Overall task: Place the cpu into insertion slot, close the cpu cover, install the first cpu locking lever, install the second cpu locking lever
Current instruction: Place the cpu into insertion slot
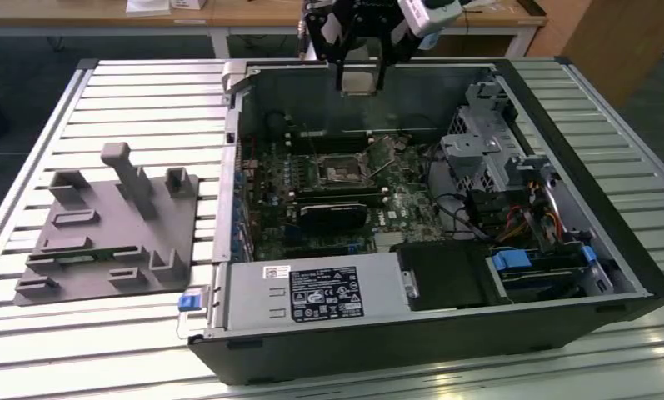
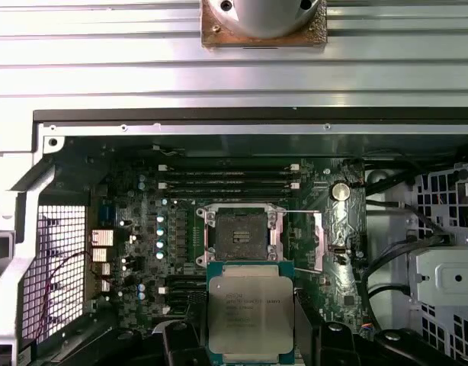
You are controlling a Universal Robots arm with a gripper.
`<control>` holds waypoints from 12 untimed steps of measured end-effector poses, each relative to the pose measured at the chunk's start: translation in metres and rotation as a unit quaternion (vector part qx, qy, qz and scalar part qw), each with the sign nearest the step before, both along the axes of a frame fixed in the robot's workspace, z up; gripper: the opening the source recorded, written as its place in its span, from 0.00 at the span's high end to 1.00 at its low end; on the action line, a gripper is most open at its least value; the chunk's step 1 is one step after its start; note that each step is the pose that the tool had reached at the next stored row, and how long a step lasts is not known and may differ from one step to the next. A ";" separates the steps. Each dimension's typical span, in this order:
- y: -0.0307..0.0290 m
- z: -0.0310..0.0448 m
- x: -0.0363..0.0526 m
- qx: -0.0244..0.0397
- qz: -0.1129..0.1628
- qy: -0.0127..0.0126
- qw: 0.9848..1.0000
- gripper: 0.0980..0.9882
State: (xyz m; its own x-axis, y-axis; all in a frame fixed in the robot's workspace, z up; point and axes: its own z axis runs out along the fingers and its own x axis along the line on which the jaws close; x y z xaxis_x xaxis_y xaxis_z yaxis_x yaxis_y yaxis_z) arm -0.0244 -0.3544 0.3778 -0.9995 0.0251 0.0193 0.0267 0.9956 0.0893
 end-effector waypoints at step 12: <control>0.0000 -0.0005 -0.0001 -0.002 -0.084 0.000 0.996 0.51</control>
